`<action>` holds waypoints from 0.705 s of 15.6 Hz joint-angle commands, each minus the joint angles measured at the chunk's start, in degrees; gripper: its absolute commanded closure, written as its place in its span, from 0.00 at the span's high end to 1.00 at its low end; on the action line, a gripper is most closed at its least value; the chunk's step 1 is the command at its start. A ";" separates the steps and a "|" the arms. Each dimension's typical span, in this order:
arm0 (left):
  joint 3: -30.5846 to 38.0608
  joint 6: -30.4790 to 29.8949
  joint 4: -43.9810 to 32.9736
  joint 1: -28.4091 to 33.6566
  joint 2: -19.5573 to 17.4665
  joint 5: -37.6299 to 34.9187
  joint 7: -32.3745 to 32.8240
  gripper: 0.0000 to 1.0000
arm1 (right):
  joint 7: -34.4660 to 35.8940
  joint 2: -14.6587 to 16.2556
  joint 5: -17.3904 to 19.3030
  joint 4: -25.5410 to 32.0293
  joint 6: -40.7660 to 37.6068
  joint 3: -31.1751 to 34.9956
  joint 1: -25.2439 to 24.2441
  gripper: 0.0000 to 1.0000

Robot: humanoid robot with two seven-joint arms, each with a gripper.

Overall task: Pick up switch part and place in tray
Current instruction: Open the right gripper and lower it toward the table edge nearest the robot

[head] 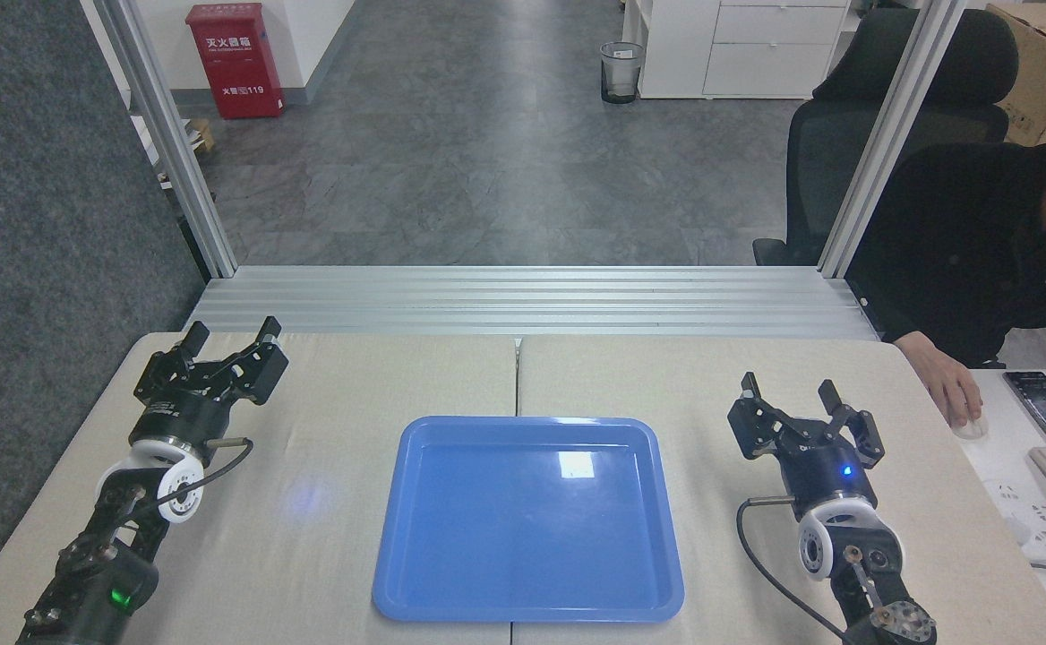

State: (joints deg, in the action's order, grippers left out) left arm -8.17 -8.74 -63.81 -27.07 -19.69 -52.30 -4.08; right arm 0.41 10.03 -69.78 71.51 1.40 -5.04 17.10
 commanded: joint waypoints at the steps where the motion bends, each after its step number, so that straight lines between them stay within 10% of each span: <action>1: 0.00 0.04 0.00 0.00 0.00 0.00 0.04 1.00 | 0.11 -1.24 -0.09 -2.17 0.00 -1.56 -0.31 1.00; 11: 0.00 0.04 0.00 0.00 0.00 0.00 0.04 1.00 | 1.61 -1.24 -0.09 -1.99 0.09 -1.47 -0.14 1.00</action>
State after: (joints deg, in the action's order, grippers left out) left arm -8.17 -8.74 -63.81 -27.07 -19.69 -52.30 -4.08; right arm 1.92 9.10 -69.88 70.02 1.39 -6.09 16.89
